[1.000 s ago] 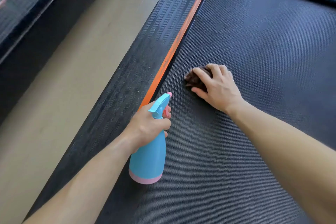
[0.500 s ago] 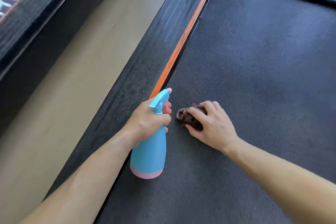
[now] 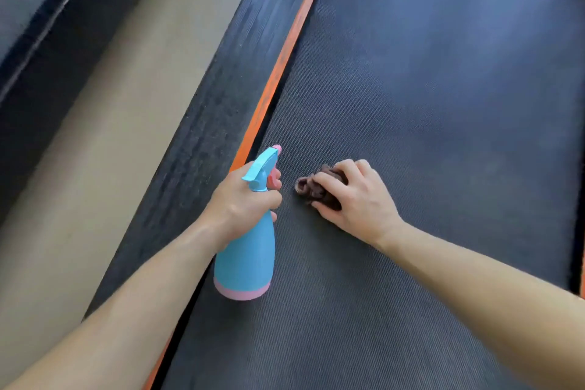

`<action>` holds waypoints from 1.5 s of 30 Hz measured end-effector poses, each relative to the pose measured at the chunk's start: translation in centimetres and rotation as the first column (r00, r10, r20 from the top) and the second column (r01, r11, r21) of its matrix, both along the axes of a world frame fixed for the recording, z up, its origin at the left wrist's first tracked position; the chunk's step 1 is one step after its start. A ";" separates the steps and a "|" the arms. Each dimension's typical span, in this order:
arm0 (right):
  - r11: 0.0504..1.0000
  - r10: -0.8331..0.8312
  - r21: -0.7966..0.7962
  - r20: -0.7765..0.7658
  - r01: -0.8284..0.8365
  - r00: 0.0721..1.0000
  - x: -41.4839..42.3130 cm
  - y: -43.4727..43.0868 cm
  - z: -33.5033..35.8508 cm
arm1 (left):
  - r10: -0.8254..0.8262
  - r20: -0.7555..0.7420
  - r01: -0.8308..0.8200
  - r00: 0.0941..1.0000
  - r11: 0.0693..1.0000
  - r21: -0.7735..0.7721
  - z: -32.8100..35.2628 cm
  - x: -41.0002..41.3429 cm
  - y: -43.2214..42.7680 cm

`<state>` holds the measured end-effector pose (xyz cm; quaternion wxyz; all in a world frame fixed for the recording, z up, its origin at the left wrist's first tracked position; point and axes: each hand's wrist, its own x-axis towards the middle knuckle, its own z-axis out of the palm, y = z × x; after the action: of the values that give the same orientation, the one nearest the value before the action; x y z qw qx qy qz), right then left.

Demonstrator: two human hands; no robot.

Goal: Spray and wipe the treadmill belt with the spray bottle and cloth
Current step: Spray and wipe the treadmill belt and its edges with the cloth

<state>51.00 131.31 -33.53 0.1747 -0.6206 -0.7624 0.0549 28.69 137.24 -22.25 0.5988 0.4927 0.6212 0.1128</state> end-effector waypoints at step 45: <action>0.994 -0.102 0.032 0.041 0.101 0.994 3.5 -8.0 0.0 | -0.233 -0.023 0.231 0.972 0.969 -0.086 0.4 5.5 -4.0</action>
<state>54.52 123.30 -33.57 0.1700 -0.6570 -0.7341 0.0213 34.23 133.23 -21.87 0.6173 0.5386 0.5733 0.0080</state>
